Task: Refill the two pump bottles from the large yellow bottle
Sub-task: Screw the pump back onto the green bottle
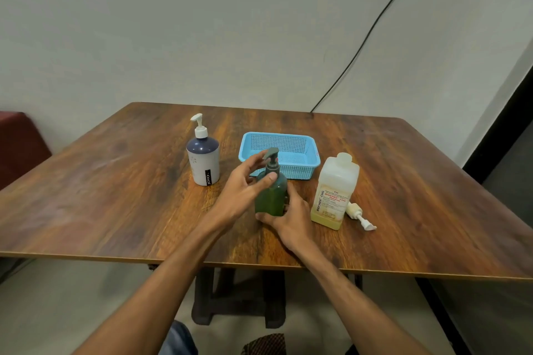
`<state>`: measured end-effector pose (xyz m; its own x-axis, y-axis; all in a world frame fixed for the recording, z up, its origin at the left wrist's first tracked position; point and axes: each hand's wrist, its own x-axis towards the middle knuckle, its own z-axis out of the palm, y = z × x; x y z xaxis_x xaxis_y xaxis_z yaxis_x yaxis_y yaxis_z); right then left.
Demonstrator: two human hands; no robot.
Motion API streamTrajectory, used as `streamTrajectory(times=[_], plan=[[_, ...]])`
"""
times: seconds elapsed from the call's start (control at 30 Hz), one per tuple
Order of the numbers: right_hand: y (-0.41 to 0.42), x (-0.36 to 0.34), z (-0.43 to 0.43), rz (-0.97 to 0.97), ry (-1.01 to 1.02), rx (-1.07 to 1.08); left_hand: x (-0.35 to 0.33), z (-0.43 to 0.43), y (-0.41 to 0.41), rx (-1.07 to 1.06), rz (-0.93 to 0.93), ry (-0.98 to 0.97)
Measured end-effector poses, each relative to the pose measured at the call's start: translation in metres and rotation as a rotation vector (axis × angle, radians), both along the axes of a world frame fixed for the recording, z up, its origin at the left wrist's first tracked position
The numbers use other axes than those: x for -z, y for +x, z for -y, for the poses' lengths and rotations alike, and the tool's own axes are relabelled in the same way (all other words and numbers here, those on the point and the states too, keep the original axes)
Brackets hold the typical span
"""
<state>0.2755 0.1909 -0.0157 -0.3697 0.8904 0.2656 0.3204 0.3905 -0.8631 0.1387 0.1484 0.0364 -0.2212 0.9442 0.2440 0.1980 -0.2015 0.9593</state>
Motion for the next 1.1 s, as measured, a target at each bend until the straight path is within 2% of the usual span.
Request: streamTrajectory(times=[0.17, 0.3, 0.4, 0.63, 0.73, 0.83, 1.0, 1.1], plan=[[0.001, -0.002, 0.0, -0.005, -0.028, -0.003, 0.002, -0.007, 0.016, -0.305, -0.062, 0.133], [0.001, -0.003, -0.002, -0.005, -0.041, -0.009, 0.001, -0.005, 0.009, -0.226, -0.177, 0.145], [0.0, -0.003, -0.001, 0.002, -0.026, -0.001, 0.001, -0.001, 0.007, -0.102, -0.111, 0.101], [0.002, -0.006, -0.001, 0.005, -0.04, -0.006, -0.002, -0.007, 0.018, -0.286, -0.12, 0.19], [0.001, -0.005, -0.001, -0.012, -0.049, -0.011, -0.002, -0.006, 0.01, -0.184, -0.166, 0.171], [0.001, -0.004, -0.001, -0.012, -0.036, -0.015, 0.002, -0.001, 0.011, -0.077, -0.064, 0.141], [0.001, -0.005, 0.0, -0.032, -0.035, -0.013, 0.007, -0.007, 0.024, -0.325, -0.073, 0.184], [0.002, -0.005, -0.001, -0.042, -0.066, -0.026, 0.008, -0.008, 0.021, -0.305, -0.1, 0.208]])
